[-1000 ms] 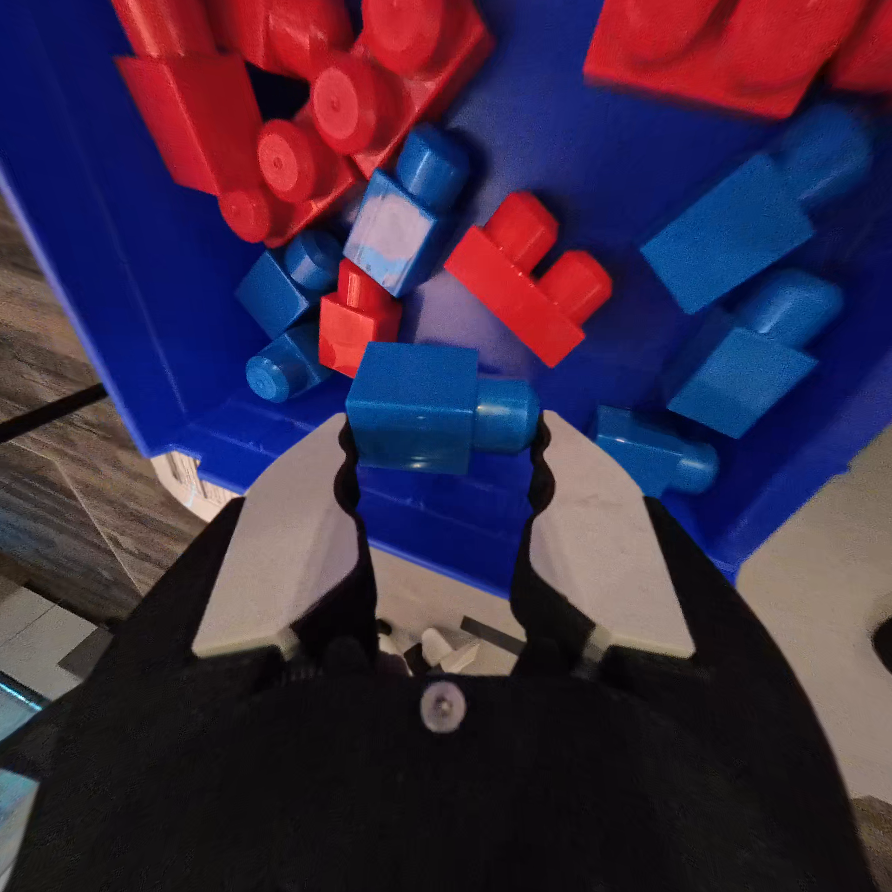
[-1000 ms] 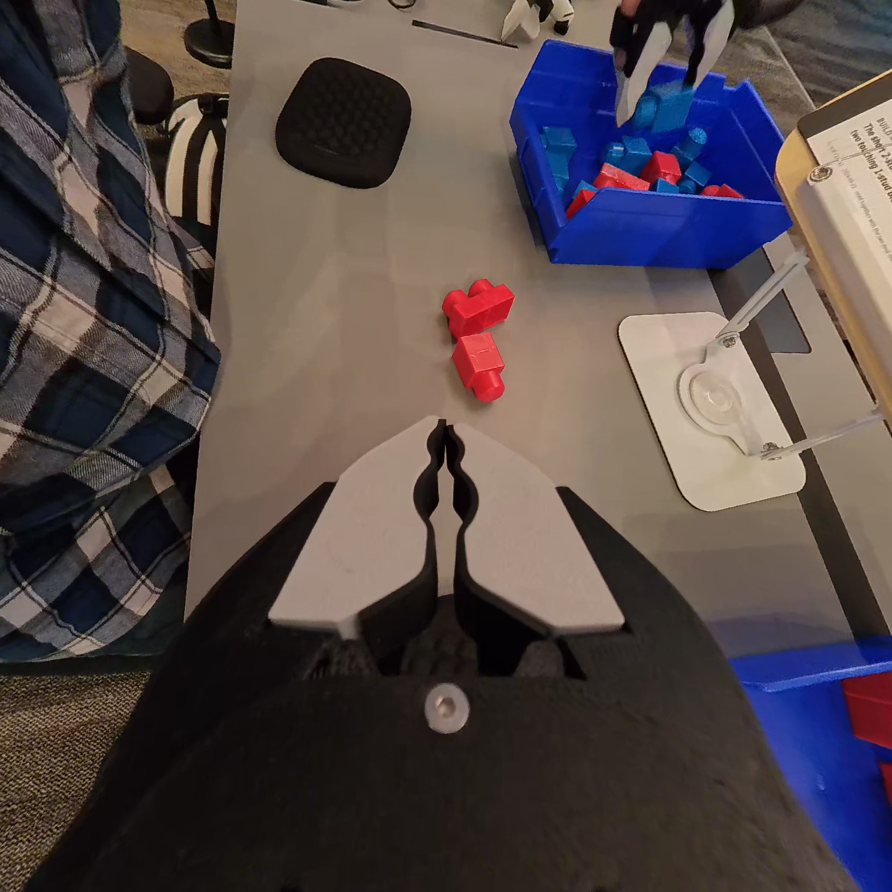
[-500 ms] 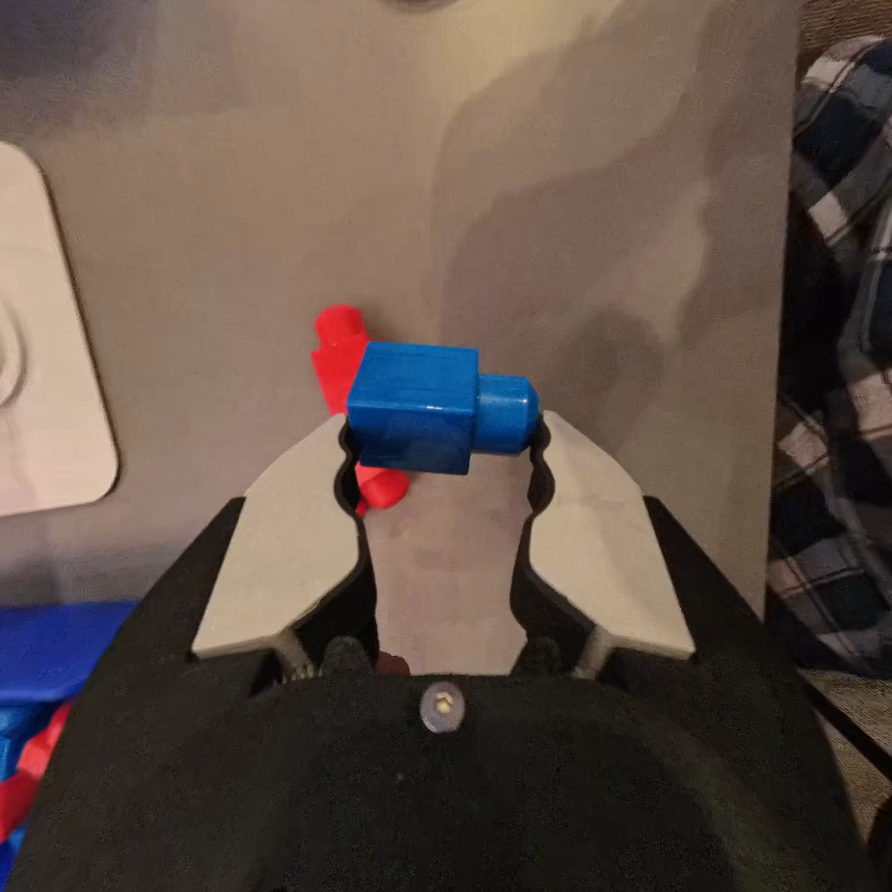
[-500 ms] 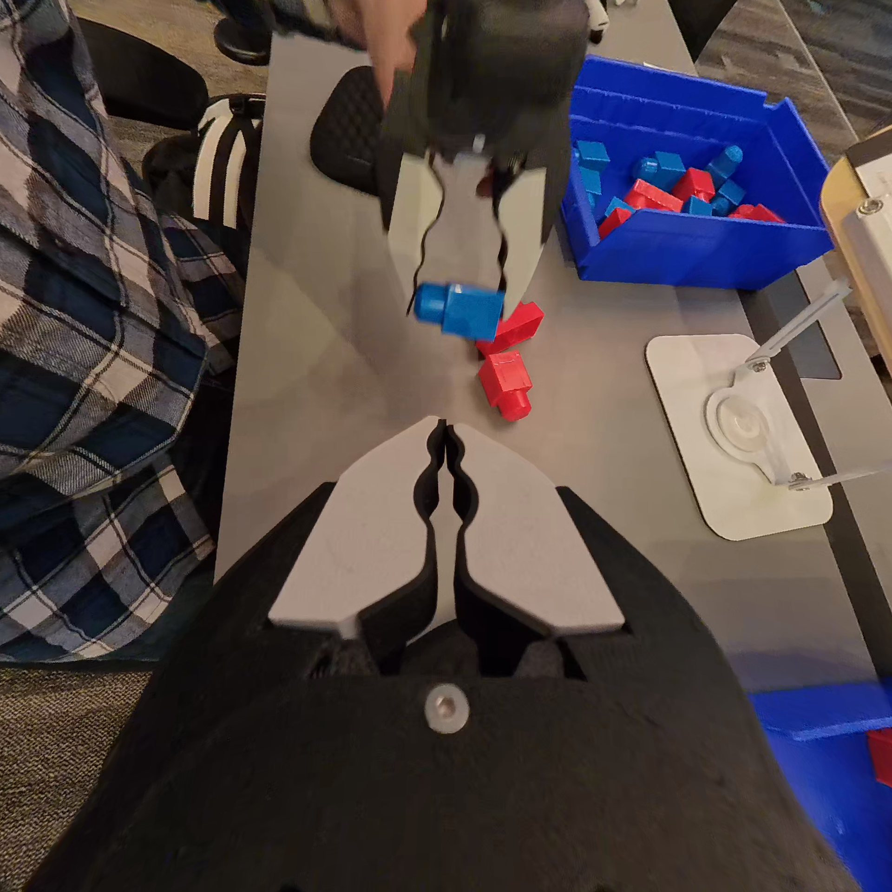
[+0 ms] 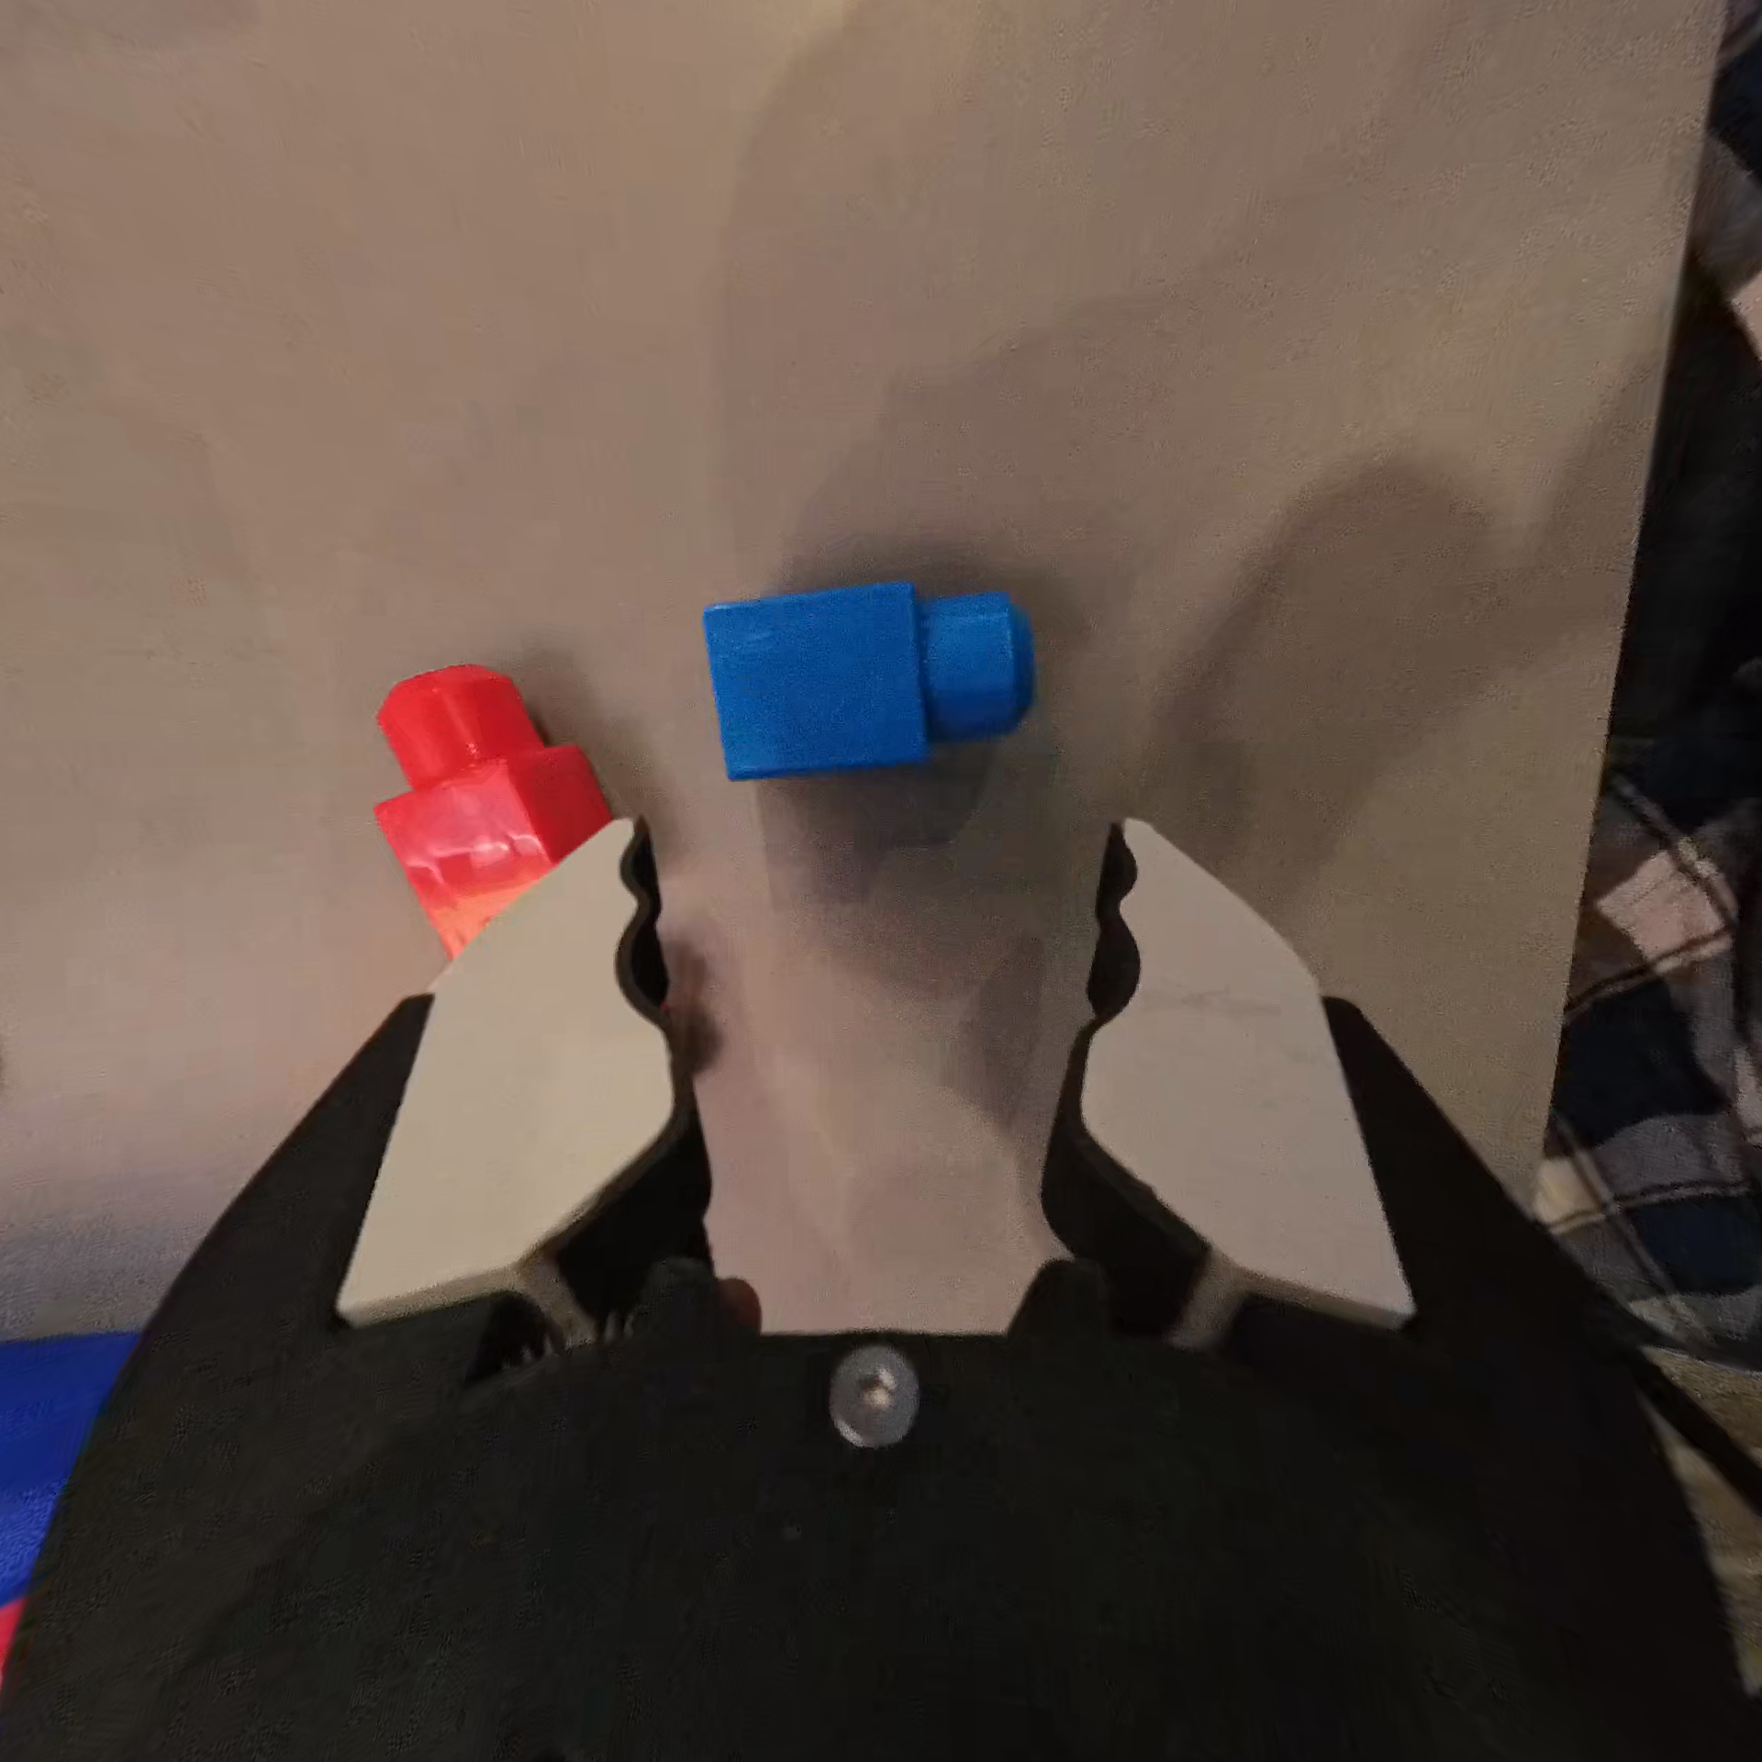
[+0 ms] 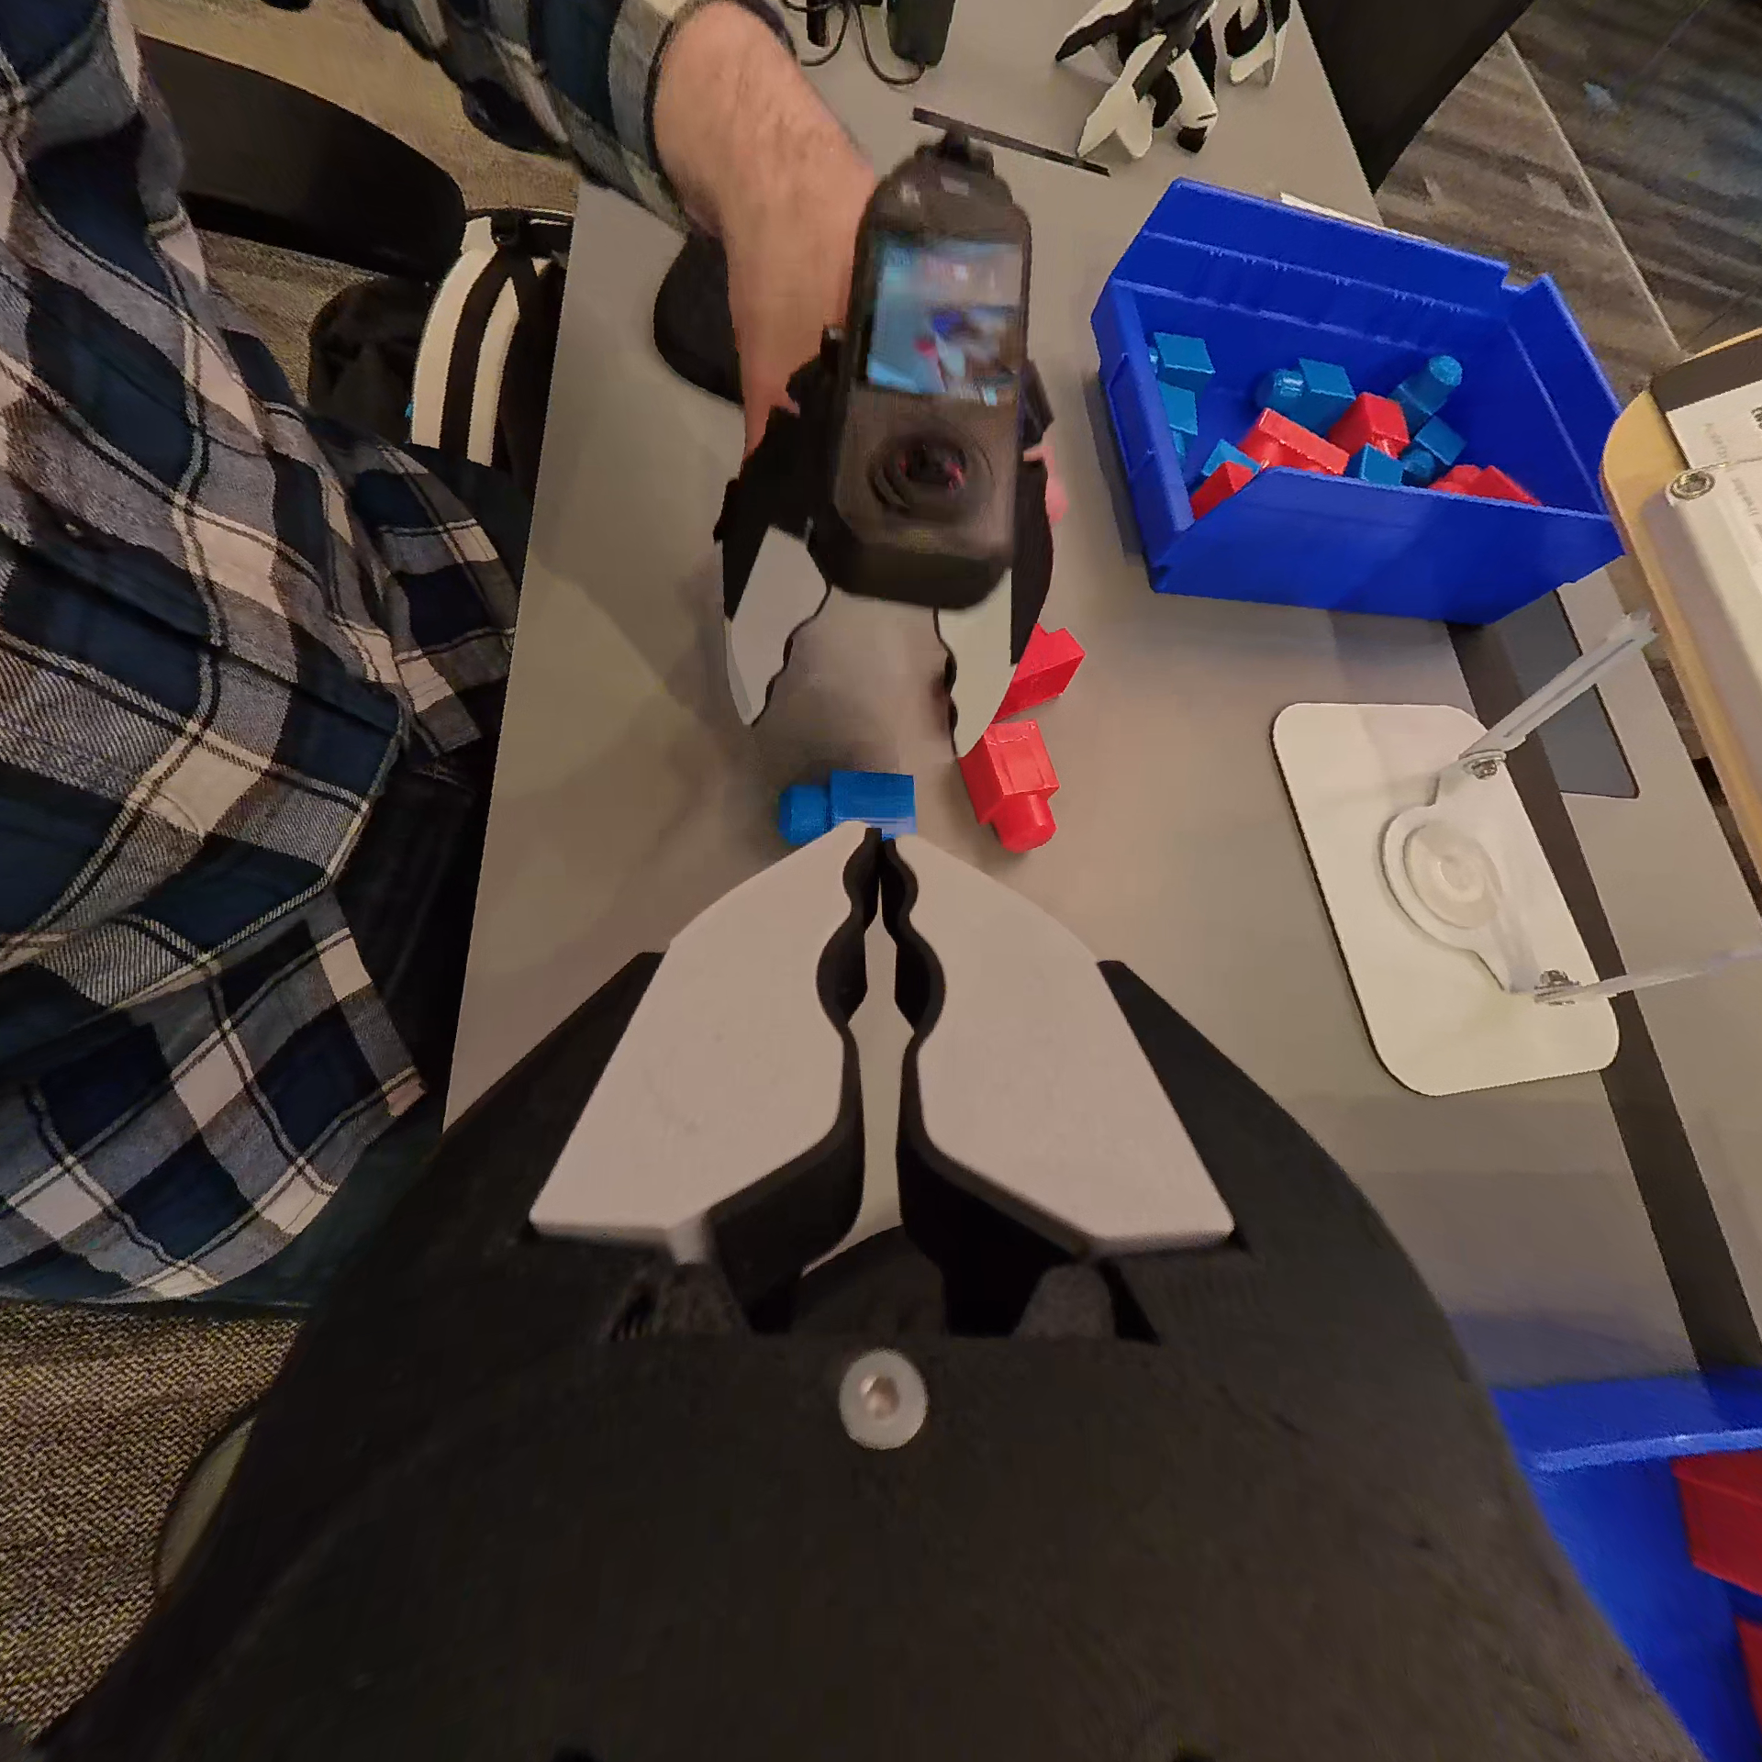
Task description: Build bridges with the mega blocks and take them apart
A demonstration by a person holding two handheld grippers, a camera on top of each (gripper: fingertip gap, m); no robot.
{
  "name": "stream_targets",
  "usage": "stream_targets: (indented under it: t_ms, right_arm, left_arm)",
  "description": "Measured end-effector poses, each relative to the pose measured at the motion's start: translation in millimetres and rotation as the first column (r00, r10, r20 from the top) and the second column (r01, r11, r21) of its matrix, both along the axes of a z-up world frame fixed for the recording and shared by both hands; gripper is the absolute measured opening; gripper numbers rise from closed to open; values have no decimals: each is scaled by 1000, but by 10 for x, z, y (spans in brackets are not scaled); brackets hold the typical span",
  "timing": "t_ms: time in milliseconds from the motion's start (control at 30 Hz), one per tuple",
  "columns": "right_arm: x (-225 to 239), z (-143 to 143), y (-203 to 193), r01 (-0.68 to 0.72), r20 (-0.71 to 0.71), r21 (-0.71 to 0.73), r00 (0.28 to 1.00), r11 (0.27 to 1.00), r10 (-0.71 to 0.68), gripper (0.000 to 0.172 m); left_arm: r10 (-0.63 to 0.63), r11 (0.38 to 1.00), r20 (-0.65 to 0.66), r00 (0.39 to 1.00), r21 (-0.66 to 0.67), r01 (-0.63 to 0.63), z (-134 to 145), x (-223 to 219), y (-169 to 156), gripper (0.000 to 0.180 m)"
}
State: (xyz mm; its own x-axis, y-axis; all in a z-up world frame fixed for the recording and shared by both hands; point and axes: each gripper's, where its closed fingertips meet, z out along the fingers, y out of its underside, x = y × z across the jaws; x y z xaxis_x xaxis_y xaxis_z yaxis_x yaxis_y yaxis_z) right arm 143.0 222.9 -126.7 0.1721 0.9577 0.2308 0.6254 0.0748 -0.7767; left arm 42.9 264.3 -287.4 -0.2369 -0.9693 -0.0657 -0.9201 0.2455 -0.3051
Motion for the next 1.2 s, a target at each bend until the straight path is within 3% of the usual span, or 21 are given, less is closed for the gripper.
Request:
stream_targets:
  t_ms: [100,200,300,367,433,500,533,633,700,767,833,1000,1033,1200]
  right_arm:
    - [12,1,3,-4,-8,-2,1000,1000,4,0]
    - [-8,2,-3,-14,-15,-8,1000,1000,14,0]
    - [-13,-16,-21,-16,8,-1,1000,1000,16,0]
    - [-5,1,-32,-14,12,8,1000,1000,14,0]
    - [8,33,-36,-13,3,15,1000,1000,13,0]
    - [30,52,-39,-12,-6,18,1000,1000,12,0]
    - [39,60,-39,-13,-13,18,1000,1000,13,0]
    - [46,68,-39,-22,-31,14,999,1000,22,0]
    - [31,65,-44,-35,-38,10,999,999,35,0]
    - [9,60,-50,-46,-39,8,998,999,46,0]
    - [-2,59,-66,-52,-37,9,998,999,53,0]
    - [68,57,-27,-13,-37,-12,999,1000,12,0]
    - [87,36,-19,-9,-39,-25,999,1000,8,0]
    - [142,-288,15,0,30,-130,1000,991,4,0]
  left_arm:
    - [-191,969,31,981,168,184,190,17,62,86]
    - [-456,827,-57,888,340,447,307,153,50,83]
    - [-620,697,-160,768,337,633,217,288,-19,82]
    - [-659,658,-233,715,282,698,50,286,3,75]
    - [-661,656,-279,697,235,717,-122,257,45,44]
    - [-611,727,-260,748,191,660,-177,257,30,41]
    - [-538,798,-255,804,152,583,-171,239,15,41]
    - [-267,943,-221,938,143,302,-162,187,-1,41]
    - [-43,988,-210,977,137,73,-161,123,20,41]
    - [152,983,-83,985,117,-141,-54,192,53,43]
    - [243,964,-45,969,124,-236,19,131,56,64]
    - [311,925,55,949,213,-315,201,13,337,108]
    - [326,927,44,944,179,-328,187,-5,379,113]
    - [331,944,-49,942,28,-330,-54,-8,405,119]
